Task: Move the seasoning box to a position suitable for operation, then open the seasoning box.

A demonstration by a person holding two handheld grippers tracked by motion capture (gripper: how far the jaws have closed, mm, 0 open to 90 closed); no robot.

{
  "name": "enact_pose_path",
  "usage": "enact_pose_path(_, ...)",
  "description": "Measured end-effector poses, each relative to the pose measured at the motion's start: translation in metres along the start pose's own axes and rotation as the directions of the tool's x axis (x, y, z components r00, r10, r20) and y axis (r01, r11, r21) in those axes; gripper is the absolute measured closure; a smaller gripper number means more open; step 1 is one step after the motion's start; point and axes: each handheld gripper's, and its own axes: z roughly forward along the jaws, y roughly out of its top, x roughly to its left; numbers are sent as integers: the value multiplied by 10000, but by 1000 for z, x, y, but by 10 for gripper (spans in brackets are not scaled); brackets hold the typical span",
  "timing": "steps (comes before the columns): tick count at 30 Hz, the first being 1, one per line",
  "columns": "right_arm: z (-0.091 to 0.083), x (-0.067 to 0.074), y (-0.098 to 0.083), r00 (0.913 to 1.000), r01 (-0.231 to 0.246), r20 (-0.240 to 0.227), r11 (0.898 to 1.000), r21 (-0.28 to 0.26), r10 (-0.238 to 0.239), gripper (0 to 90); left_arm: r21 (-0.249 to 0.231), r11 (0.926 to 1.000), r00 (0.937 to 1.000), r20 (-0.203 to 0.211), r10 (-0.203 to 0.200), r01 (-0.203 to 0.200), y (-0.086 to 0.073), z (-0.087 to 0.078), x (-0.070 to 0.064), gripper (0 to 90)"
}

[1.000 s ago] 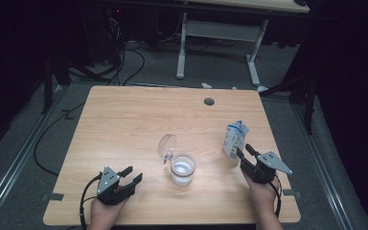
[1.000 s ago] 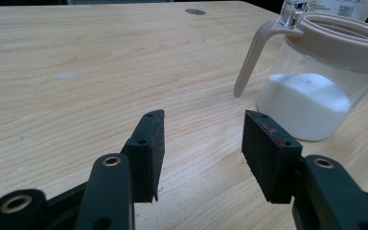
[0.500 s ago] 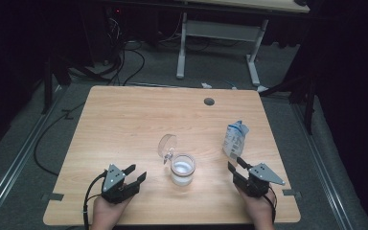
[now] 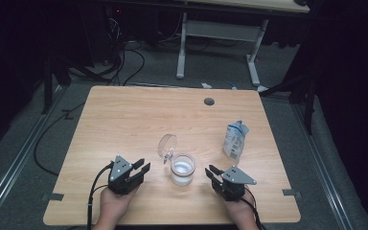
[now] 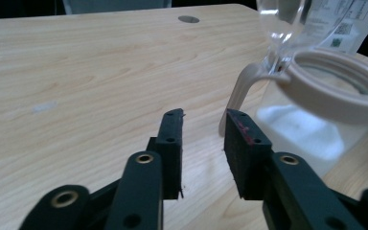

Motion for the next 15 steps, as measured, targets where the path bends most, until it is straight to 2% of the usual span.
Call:
enact_pose_path(1,3,4,0,9998,157,-148,9999,42,-157,835,-101,9999,10000,-7,-29,29,6,4,-3,728)
enact_pose_path(5,4,7,1,9990,226,-388,9997,85,-223,898,-221,9994,9996,74,-270,272,15,10,-7,801)
enact_pose_path(8,5,8,1,9982,159,-584,9998,140,-150,900,-224,9992,9994,135,-318,321,19,14,-8,847)
enact_pose_path(15,9,18,3,9958,443,-809,9989,159,-429,899,-298,9982,9985,188,-523,529,29,18,-8,858)
